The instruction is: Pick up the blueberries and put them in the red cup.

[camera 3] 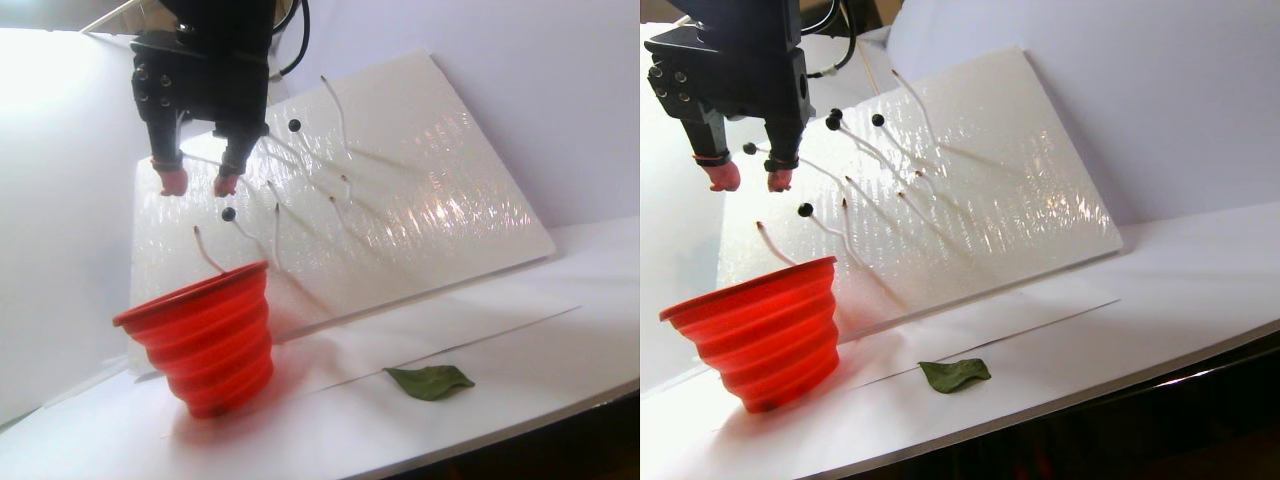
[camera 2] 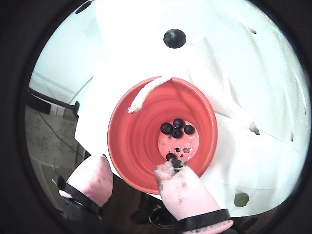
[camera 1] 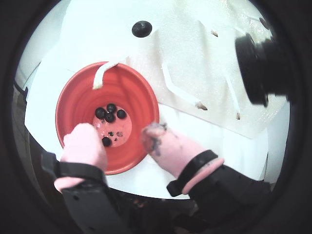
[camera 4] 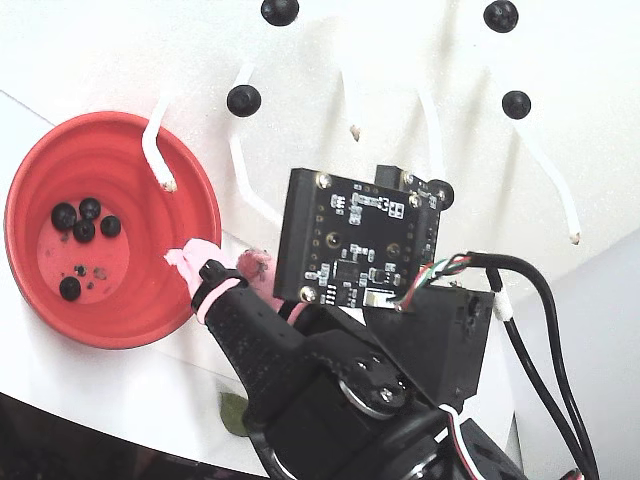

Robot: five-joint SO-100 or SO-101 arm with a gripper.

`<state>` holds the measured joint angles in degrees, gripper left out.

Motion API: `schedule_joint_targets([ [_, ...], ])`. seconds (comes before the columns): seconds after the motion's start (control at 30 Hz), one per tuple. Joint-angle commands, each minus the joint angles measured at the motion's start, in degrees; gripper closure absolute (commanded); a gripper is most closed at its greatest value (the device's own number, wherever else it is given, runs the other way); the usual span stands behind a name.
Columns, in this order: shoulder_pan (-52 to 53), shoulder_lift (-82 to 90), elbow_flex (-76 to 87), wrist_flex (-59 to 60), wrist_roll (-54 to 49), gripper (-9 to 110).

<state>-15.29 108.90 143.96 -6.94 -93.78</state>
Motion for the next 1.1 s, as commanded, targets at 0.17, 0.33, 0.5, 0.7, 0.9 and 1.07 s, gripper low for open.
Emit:
schedule_joint_targets([
  [0.17,2.11,9.05,-0.44,2.55,-1.32,85],
  [0.33,4.13,10.02,-0.44,2.55,-2.81,85],
  [0.5,6.15,11.51,-0.7,2.55,-4.13,85],
  [0.7,7.65,13.8,-0.79,2.55,-5.19,85],
  [0.9,8.7,17.49,0.09,3.78,-5.8,85],
  [1.07,9.4,21.62,1.58,5.45,-6.5,85],
])
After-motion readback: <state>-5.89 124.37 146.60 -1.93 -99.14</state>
